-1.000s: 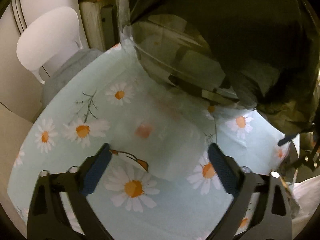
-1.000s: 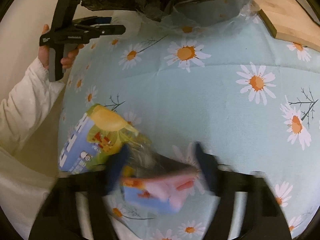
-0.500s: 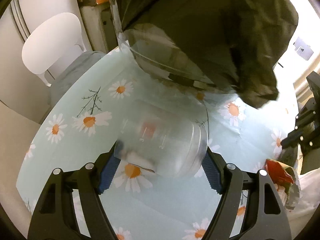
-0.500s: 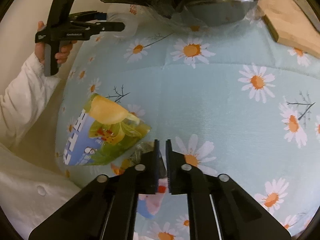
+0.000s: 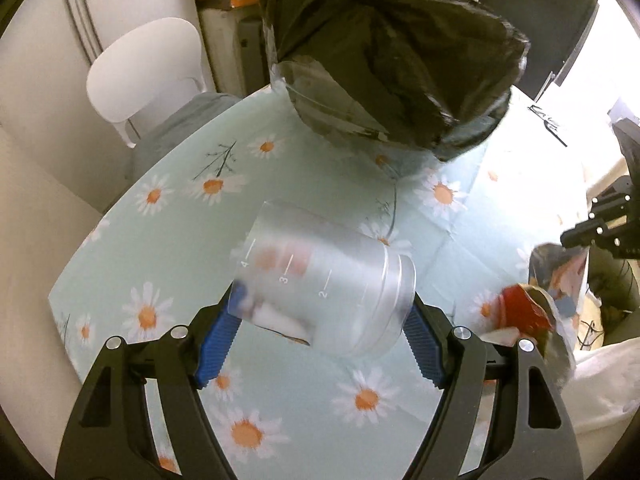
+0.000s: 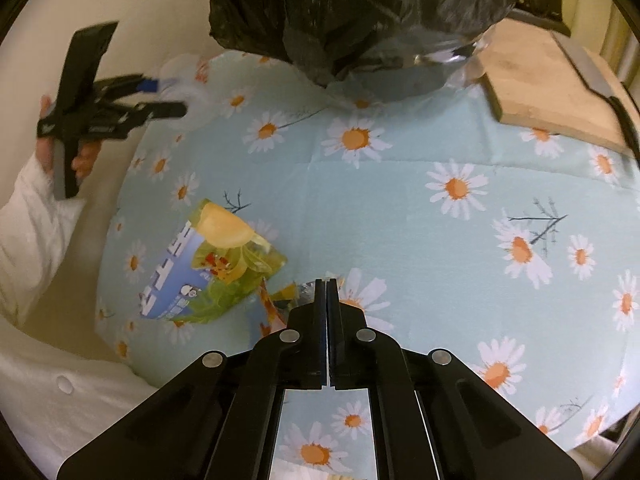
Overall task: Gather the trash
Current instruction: 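Carry the measuring cup and paper carton over the bin and release both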
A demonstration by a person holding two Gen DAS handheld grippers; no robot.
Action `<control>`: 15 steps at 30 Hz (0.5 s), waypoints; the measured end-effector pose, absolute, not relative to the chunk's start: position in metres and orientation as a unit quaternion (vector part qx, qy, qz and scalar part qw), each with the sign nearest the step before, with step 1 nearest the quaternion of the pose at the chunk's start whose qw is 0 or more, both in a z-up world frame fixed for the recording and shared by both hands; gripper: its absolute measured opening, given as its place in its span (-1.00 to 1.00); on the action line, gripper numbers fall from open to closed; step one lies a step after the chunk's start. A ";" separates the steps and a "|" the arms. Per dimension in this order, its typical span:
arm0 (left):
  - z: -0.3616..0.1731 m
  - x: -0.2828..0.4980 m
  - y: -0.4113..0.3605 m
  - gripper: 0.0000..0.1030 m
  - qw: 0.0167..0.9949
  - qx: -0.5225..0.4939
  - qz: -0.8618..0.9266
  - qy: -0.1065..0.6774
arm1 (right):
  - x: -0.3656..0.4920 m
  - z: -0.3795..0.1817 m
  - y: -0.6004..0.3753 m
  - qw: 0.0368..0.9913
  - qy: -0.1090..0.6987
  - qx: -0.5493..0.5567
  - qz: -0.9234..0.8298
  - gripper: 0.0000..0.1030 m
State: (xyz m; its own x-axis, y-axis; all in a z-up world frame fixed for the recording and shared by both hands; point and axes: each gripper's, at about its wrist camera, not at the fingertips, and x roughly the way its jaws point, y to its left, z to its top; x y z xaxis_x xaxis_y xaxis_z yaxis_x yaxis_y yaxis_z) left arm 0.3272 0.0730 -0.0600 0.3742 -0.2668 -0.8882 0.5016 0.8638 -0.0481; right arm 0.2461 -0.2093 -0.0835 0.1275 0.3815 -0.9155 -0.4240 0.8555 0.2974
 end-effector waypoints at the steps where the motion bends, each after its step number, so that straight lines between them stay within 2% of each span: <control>1: -0.057 0.320 0.075 0.46 0.823 0.113 -0.231 0.507 | 0.245 -0.081 -0.211 0.751 0.604 -0.019 0.267 -0.99; 8: -0.039 0.284 0.080 0.46 0.833 0.097 -0.197 0.508 | 0.245 -0.065 -0.221 0.756 0.617 0.007 0.218 -0.99; 15: -0.027 0.256 0.077 0.46 0.845 0.084 -0.175 0.498 | 0.239 -0.044 -0.220 0.760 0.610 -0.015 0.225 -0.99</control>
